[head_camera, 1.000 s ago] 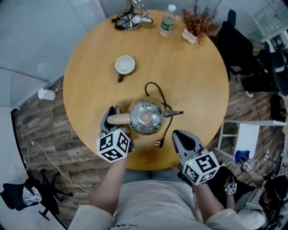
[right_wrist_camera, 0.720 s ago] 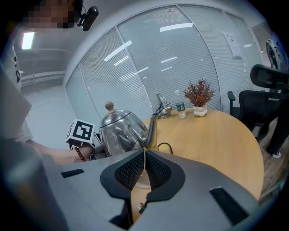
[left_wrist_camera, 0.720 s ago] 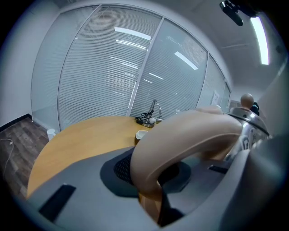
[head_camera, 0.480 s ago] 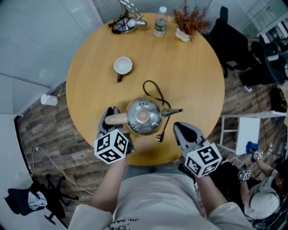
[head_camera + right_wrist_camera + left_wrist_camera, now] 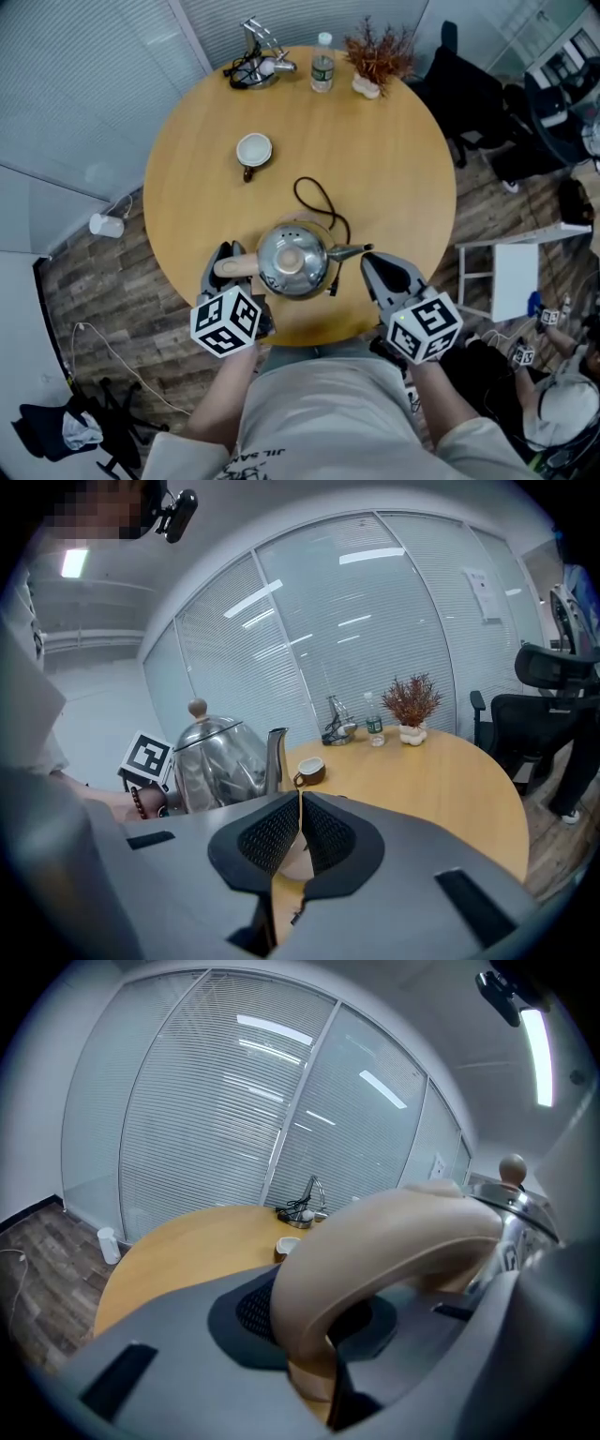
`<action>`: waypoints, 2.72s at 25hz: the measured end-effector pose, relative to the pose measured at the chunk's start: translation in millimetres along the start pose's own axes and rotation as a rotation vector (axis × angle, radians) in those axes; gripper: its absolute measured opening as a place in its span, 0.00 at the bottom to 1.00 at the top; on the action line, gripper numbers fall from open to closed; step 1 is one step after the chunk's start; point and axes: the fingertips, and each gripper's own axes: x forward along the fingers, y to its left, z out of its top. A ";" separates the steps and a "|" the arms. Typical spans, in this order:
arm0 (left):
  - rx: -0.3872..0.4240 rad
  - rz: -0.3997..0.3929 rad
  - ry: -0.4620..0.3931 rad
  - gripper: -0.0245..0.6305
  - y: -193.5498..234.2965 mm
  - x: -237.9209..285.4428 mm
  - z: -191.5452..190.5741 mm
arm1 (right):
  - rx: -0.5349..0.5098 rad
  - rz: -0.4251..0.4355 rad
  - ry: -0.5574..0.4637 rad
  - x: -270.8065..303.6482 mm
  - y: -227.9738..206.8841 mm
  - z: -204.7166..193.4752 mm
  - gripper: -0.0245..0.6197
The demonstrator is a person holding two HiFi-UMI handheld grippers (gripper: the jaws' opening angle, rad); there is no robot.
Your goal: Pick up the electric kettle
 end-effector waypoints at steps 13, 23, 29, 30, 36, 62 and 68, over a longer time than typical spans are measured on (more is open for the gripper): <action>-0.011 -0.003 0.004 0.14 4.4 -29.3 5.4 | -0.031 0.027 -0.041 -6.8 21.9 12.9 0.09; -0.017 -0.001 0.003 0.14 5.8 -48.8 12.1 | -0.039 0.032 -0.040 -12.9 28.7 6.0 0.09; -0.031 -0.010 0.007 0.14 6.0 -59.2 10.8 | -0.045 0.036 -0.045 -15.5 33.6 5.1 0.09; -0.030 -0.010 0.006 0.14 6.0 -59.9 11.4 | -0.046 0.035 -0.048 -15.4 33.7 6.5 0.09; -0.032 -0.013 0.006 0.14 6.4 -64.1 10.0 | -0.046 0.029 -0.056 -19.5 34.9 5.3 0.09; -0.017 -0.028 -0.006 0.14 8.5 -70.9 18.4 | -0.073 0.018 -0.047 -25.3 44.8 -0.4 0.09; -0.018 -0.027 -0.005 0.14 11.0 -69.2 19.0 | -0.082 0.020 -0.045 -22.5 46.0 0.5 0.09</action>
